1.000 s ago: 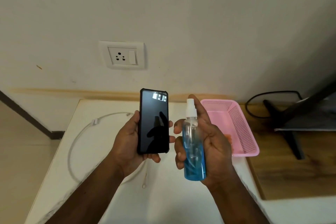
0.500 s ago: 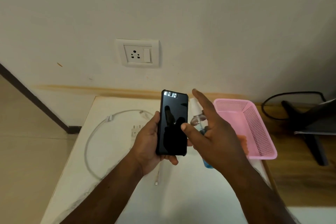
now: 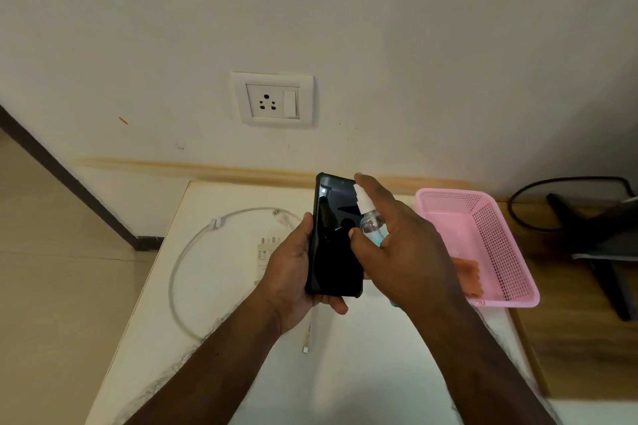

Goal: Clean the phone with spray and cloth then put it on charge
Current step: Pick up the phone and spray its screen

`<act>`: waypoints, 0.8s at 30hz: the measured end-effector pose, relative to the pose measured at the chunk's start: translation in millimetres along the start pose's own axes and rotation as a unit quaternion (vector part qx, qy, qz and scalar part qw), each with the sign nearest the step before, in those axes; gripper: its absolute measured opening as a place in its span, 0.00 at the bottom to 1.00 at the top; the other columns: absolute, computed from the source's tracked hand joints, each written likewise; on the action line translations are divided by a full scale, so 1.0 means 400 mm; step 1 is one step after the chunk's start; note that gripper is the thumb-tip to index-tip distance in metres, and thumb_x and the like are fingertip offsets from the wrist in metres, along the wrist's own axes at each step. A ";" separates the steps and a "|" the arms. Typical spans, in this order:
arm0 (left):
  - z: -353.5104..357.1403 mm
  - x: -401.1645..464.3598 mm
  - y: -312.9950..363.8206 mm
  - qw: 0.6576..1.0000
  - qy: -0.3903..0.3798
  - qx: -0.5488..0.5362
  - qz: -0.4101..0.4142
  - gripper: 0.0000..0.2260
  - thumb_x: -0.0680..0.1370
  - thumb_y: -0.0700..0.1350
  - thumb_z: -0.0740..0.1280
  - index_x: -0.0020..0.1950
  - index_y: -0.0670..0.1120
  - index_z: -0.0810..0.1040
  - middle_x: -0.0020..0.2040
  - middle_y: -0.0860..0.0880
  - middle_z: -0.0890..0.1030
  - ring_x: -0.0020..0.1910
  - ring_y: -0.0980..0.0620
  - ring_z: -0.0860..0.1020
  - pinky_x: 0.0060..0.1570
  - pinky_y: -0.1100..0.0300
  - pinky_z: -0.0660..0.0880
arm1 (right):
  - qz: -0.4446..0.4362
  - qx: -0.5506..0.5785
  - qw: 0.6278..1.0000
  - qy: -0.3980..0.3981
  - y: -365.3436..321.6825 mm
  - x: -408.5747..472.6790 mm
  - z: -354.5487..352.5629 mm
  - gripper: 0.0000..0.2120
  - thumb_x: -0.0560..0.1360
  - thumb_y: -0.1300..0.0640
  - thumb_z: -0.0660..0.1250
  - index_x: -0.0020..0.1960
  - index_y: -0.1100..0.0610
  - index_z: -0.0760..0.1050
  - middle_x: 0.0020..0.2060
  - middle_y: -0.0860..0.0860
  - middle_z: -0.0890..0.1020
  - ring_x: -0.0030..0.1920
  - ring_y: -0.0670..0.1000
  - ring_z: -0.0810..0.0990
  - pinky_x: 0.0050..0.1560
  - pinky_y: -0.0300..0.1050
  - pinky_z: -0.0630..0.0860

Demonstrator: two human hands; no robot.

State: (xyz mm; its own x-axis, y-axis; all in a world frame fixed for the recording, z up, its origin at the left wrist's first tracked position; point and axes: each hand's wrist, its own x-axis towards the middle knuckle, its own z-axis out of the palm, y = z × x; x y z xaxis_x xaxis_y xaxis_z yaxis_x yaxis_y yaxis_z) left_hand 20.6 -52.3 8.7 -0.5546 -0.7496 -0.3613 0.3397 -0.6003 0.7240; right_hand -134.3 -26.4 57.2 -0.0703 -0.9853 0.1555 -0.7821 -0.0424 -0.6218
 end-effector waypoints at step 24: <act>0.015 0.001 -0.007 1.000 -0.001 0.006 -0.005 0.27 0.82 0.65 0.48 0.62 0.55 0.82 0.55 0.41 0.85 0.48 0.36 0.84 0.27 0.55 0.79 | 0.021 0.029 0.999 0.019 0.014 -0.006 -0.026 0.33 0.76 0.46 0.66 0.69 0.26 0.50 0.55 0.38 0.75 0.41 0.46 0.80 0.37 0.46 0.84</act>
State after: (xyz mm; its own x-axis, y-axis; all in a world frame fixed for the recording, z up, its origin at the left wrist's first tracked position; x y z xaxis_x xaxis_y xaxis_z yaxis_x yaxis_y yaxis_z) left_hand 14.7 -49.4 10.0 -0.5596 -0.7432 -0.3668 0.3253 -0.6040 0.7275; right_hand -145.0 -22.7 61.5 -0.1269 -0.9794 0.1572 -0.7415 -0.0116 -0.6709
